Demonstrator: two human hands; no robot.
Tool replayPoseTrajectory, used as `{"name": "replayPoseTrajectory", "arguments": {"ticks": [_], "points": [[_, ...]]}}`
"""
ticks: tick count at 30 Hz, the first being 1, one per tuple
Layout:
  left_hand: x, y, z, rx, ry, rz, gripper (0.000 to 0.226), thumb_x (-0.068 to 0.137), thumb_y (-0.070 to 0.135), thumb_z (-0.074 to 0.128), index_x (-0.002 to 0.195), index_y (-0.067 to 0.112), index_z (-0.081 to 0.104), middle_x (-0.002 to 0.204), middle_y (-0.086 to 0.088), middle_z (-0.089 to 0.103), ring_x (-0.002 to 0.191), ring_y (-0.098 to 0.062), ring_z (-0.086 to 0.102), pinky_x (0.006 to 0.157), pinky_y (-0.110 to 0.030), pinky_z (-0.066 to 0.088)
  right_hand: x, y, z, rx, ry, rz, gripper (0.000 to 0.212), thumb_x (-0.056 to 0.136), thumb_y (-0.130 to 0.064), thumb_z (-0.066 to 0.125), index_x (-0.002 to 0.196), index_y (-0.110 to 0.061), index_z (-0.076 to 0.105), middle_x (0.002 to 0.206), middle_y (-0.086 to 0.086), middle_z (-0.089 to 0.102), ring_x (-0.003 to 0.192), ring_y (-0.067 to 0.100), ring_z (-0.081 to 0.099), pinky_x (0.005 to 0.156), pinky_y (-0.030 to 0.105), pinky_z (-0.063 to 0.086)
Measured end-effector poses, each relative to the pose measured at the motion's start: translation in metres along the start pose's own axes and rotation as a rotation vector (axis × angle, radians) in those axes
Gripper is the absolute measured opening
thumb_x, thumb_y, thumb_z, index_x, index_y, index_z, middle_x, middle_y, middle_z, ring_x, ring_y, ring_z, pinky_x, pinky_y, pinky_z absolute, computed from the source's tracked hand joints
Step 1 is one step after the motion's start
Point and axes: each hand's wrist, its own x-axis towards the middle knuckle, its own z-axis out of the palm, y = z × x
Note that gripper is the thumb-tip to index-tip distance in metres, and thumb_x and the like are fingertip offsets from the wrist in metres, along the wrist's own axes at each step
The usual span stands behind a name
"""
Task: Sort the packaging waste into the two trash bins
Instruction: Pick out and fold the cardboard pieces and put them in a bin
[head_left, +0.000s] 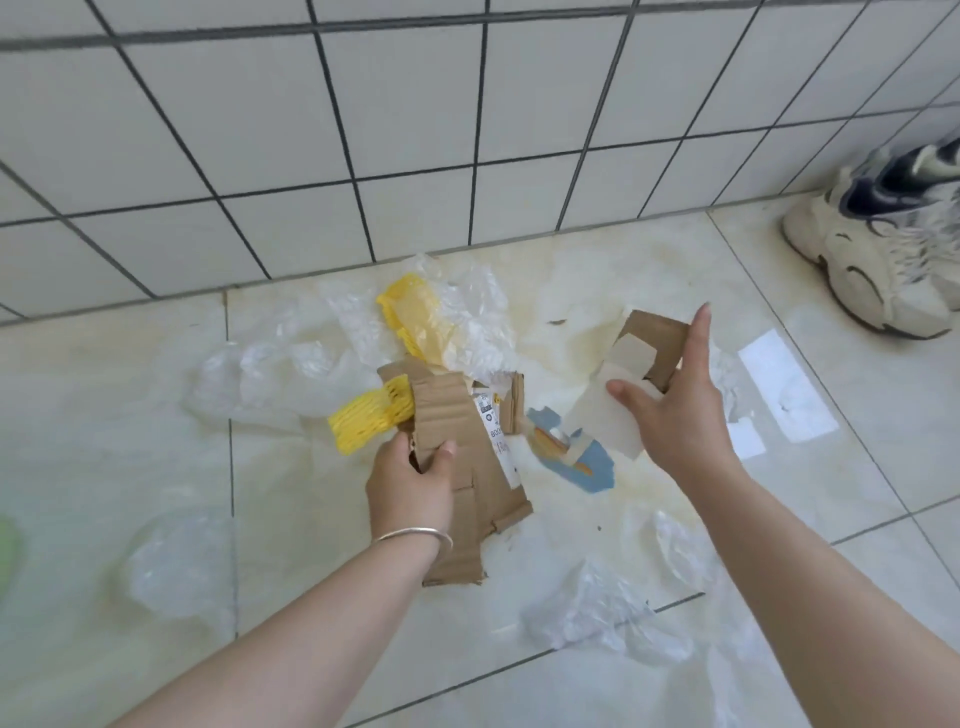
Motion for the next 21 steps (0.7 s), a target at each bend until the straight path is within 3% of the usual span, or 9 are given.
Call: {"name": "replayPoseTrajectory", "arguments": {"ticks": [3,5,7,8,11,15,18,21], "points": [[-0.013,0.016,-0.019,-0.037,-0.029,0.07,0.008,0.087,0.025,0.06,0.088,0.017,0.06,0.095,-0.002,0.065,0.084,-0.021,0.057,0.073,-0.025,0.036,-0.021,-0.034,-0.016,-0.019,-0.008,-0.07,0.097,0.088,-0.018,0.063,0.146,-0.042,-0.011,0.106,-0.001,0.056,0.093,0.022,0.054,0.071,0.03,0.042],[-0.021,0.027,-0.032,-0.076,-0.076,0.089,0.002,0.088,0.024,0.059,0.089,0.022,0.059,0.092,0.003,0.063,0.085,-0.018,0.056,0.074,-0.024,0.037,-0.038,-0.051,-0.018,-0.059,-0.058,-0.109,0.083,0.088,-0.017,0.062,0.148,-0.038,0.009,0.111,-0.007,0.052,0.098,0.02,0.054,0.072,0.029,0.043],[-0.03,0.037,-0.043,-0.128,-0.131,0.105,0.003,0.088,0.023,0.059,0.091,0.024,0.058,0.087,0.007,0.062,0.087,-0.02,0.058,0.075,-0.025,0.039,-0.056,-0.065,-0.018,-0.082,-0.077,-0.133,0.046,0.088,-0.016,0.061,0.129,-0.031,0.046,0.1,-0.011,0.058,0.097,0.02,0.059,0.064,0.025,0.045],[-0.034,0.04,-0.048,-0.143,-0.151,0.109,0.004,0.088,0.022,0.058,0.092,0.022,0.058,0.087,0.006,0.061,0.087,-0.022,0.058,0.074,-0.026,0.039,-0.064,-0.071,-0.018,-0.085,-0.078,-0.136,0.029,0.088,-0.016,0.061,0.114,-0.028,0.055,0.093,-0.01,0.06,0.093,0.021,0.061,0.06,0.024,0.045],[-0.047,0.045,-0.068,-0.158,-0.227,0.108,0.015,0.089,0.021,0.058,0.104,0.019,0.056,0.097,-0.001,0.062,0.091,-0.024,0.058,0.076,-0.029,0.041,-0.088,-0.087,-0.018,-0.059,-0.141,-0.11,0.01,0.088,-0.018,0.062,0.096,-0.022,0.06,0.088,-0.004,0.065,0.076,0.013,0.06,0.057,0.022,0.045],[-0.067,0.051,-0.094,-0.208,-0.363,0.162,0.05,0.089,0.013,0.059,0.132,0.034,0.044,0.122,0.007,0.058,0.108,-0.012,0.057,0.103,-0.034,0.043,-0.114,-0.095,-0.016,0.07,-0.286,0.046,0.008,0.084,-0.02,0.069,0.085,-0.022,0.062,0.087,-0.005,0.067,0.077,0.01,0.062,0.07,0.026,0.051],[-0.075,0.057,-0.105,-0.244,-0.42,0.162,0.063,0.089,0.01,0.058,0.136,0.044,0.035,0.129,0.004,0.058,0.11,-0.016,0.061,0.104,-0.041,0.045,-0.125,-0.094,-0.012,0.179,-0.267,0.138,0.018,0.08,-0.02,0.073,0.095,-0.016,0.064,0.096,0.001,0.069,0.091,0.021,0.065,0.089,0.038,0.053],[-0.078,0.059,-0.108,-0.228,-0.426,0.14,0.066,0.088,0.014,0.06,0.14,0.04,0.03,0.125,0.0,0.061,0.109,-0.018,0.062,0.103,-0.041,0.045,-0.13,-0.092,-0.008,0.262,-0.309,0.217,0.02,0.083,-0.023,0.071,0.096,-0.012,0.062,0.097,0.004,0.068,0.088,0.021,0.065,0.085,0.037,0.054]]}}
